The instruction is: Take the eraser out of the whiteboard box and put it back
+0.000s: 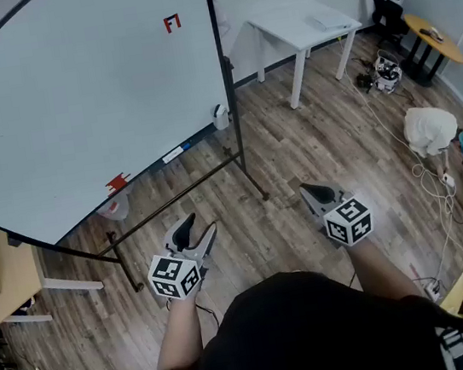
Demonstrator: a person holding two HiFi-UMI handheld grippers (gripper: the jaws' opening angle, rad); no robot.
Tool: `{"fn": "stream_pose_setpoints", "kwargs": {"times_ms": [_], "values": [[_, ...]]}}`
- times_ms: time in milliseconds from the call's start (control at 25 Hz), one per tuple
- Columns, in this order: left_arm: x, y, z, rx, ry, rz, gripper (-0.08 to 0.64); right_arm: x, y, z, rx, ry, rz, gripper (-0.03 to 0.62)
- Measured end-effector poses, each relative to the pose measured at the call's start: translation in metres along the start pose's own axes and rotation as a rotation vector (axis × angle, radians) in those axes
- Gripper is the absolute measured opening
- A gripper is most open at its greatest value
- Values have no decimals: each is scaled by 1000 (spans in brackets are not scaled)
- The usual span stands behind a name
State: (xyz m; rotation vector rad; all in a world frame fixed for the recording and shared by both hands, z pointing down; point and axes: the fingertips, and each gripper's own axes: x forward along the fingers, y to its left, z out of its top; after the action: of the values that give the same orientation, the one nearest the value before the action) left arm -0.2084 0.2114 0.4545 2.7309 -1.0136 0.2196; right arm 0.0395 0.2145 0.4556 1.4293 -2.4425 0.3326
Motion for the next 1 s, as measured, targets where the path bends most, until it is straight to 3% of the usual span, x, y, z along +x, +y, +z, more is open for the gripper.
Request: {"fn": "stream_pose_setpoints", "kwargs": {"times_ms": [320,1000], "values": [[-13,15,-4,-25,2,-25,242,11,18,12,-44,-14,-13,-5],[-10,19,3,8,30,-75,242,9,23,7,14,-12,-39,-5]]}}
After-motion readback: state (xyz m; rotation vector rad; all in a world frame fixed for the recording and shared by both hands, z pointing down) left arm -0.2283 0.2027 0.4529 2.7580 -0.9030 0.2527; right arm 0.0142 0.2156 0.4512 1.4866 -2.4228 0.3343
